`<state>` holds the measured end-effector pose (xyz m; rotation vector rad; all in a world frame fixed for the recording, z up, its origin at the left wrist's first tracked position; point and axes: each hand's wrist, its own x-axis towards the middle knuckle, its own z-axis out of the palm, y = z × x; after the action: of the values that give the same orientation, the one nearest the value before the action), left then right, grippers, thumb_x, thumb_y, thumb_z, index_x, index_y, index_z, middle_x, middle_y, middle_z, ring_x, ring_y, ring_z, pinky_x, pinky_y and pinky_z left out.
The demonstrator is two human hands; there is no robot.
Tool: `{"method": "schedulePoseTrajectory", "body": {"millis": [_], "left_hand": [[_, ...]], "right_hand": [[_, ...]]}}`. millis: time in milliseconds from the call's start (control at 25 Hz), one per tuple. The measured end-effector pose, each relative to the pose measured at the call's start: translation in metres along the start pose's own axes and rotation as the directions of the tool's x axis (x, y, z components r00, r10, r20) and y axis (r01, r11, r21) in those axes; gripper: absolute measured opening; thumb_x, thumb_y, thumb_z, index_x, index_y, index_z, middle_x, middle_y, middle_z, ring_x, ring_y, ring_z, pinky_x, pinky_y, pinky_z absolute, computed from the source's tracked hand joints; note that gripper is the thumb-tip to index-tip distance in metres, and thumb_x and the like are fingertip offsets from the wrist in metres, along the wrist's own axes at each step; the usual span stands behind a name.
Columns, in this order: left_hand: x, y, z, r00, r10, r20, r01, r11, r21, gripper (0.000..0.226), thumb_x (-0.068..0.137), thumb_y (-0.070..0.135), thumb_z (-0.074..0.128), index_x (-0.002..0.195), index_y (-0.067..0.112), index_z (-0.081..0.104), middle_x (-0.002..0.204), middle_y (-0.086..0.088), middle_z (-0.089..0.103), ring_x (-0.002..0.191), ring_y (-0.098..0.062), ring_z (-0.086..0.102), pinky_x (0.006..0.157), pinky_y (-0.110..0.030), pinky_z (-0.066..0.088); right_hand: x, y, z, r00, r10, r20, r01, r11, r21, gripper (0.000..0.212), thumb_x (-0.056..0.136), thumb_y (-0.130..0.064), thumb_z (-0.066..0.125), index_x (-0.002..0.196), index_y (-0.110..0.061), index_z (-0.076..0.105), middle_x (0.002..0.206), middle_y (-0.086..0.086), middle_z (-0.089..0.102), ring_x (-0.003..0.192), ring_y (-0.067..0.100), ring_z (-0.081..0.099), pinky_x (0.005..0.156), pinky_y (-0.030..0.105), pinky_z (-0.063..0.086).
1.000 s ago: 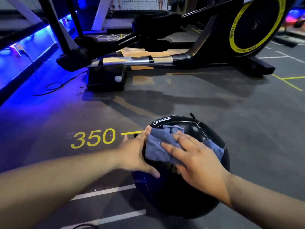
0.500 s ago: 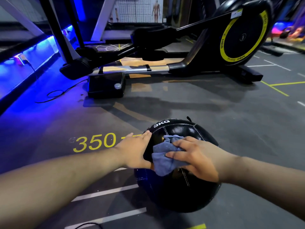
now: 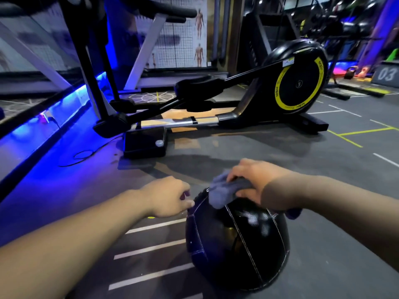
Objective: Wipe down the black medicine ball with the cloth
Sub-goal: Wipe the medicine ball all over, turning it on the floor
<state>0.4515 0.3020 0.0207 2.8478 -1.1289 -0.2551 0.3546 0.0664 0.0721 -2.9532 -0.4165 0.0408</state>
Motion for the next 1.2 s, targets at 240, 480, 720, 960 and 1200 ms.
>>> {"method": "schedulePoseTrajectory", "body": {"millis": [240,480,720,960,1200], "left_hand": [[-0.069,0.001,-0.008,0.959,-0.213,-0.185,0.093,0.857,-0.506,0.025,0.084,0.051,0.067,0.094,0.027,0.065,0.092,0.014,0.069,0.081,0.002,0.062,0.084,-0.030,0.052],[-0.087,0.008,0.008,0.961,-0.221,-0.164,0.060,0.747,-0.662,0.101,0.052,0.073,0.076,0.137,0.051,0.027,0.138,0.029,0.040,0.120,0.013,0.048,0.102,-0.024,0.044],[-0.070,0.018,0.012,0.980,-0.102,-0.171,-0.020,0.804,-0.594,0.061,0.057,0.044,0.091,0.109,0.035,0.060,0.099,0.023,0.066,0.093,0.005,0.062,0.080,-0.017,0.050],[-0.064,0.007,0.019,0.968,-0.189,-0.164,0.051,0.789,-0.613,0.034,0.056,0.033,0.078,0.086,0.032,0.063,0.078,0.009,0.070,0.071,-0.009,0.065,0.064,-0.034,0.055],[-0.062,0.019,0.021,0.997,-0.071,-0.017,0.063,0.957,-0.282,0.071,0.049,0.067,0.076,0.110,0.043,0.048,0.099,0.021,0.063,0.091,-0.002,0.059,0.078,-0.032,0.051]], "right_hand": [[-0.010,-0.035,0.002,0.950,0.236,-0.206,-0.062,0.787,0.614,0.061,0.077,-0.023,0.076,0.124,-0.032,0.040,0.100,-0.007,0.063,0.085,0.006,0.067,0.077,0.022,0.052],[0.006,-0.038,0.037,0.988,0.104,-0.117,0.006,0.720,0.694,0.077,0.064,-0.014,0.081,0.126,-0.032,0.038,0.102,-0.007,0.060,0.087,0.010,0.067,0.079,0.033,0.057],[0.017,-0.050,0.062,0.988,-0.081,-0.132,0.149,0.735,0.661,0.092,0.057,-0.013,0.088,0.133,-0.023,0.037,0.118,-0.001,0.051,0.099,0.013,0.062,0.086,0.023,0.051],[0.016,-0.033,0.074,0.999,-0.047,-0.025,0.052,0.748,0.662,0.068,0.062,-0.025,0.087,0.122,-0.033,0.056,0.113,-0.007,0.067,0.103,0.003,0.064,0.094,0.026,0.051],[0.012,-0.040,0.075,0.992,-0.120,-0.028,0.109,0.752,0.650,0.039,0.071,-0.011,0.079,0.105,-0.025,0.066,0.088,0.004,0.072,0.073,0.016,0.070,0.070,0.031,0.058]]}}
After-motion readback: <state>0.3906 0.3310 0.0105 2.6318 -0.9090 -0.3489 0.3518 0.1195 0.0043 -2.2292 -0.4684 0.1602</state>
